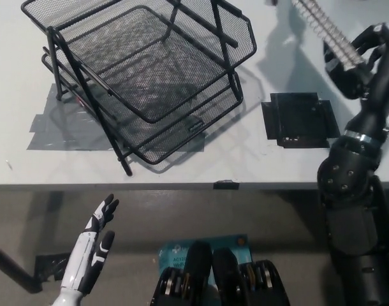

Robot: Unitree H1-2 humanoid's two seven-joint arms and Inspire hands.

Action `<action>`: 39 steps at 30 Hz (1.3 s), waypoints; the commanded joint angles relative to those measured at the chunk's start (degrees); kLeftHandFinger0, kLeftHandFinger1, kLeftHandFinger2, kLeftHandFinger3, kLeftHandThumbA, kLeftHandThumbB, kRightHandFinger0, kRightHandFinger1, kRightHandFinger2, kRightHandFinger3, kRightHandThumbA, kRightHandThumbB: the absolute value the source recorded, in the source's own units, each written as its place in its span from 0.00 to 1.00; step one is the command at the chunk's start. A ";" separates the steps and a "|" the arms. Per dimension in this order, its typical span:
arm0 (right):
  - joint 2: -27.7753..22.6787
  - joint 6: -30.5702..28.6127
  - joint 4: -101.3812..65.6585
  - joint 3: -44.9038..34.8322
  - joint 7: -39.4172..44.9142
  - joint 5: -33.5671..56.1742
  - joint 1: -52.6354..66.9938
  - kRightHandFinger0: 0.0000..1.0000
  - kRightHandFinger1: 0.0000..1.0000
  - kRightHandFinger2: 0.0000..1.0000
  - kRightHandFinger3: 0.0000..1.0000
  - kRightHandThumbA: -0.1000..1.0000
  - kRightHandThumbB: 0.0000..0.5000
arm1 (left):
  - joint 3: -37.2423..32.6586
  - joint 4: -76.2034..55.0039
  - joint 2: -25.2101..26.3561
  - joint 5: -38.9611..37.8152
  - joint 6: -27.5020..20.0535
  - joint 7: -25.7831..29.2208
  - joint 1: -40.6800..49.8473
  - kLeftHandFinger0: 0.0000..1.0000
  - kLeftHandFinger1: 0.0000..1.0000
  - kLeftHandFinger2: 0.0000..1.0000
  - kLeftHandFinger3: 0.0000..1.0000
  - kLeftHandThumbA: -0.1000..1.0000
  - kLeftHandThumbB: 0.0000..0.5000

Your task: A person hands a notebook to the robot and the robot grabs it with its right hand and places it in the file tray kept in the centre of the desk infront of it.

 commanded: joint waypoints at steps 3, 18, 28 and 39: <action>-0.01 -1.33 -13.13 -3.33 -1.04 5.71 -4.33 0.00 0.00 0.00 0.00 0.81 0.02 | -0.24 -1.70 0.94 0.13 -0.87 0.07 -0.67 1.00 1.00 1.00 1.00 1.00 0.68; -3.39 -2.02 -26.32 5.64 7.79 -6.09 -0.55 0.00 0.00 0.00 0.00 0.73 0.00 | -0.81 -1.33 0.64 0.55 -1.90 0.32 1.21 1.00 1.00 1.00 1.00 1.00 0.67; -9.04 -4.71 -14.22 17.29 3.65 -20.80 -1.72 0.00 0.00 0.06 0.01 0.77 0.00 | -1.07 -1.40 0.72 -0.39 -1.43 -0.09 1.10 1.00 1.00 1.00 1.00 1.00 0.69; -10.00 -5.08 -4.98 22.73 -1.78 -25.44 -5.79 0.00 0.00 0.08 0.04 0.71 0.00 | -1.31 -1.52 0.96 0.26 -1.57 -0.01 0.91 1.00 1.00 1.00 1.00 1.00 0.63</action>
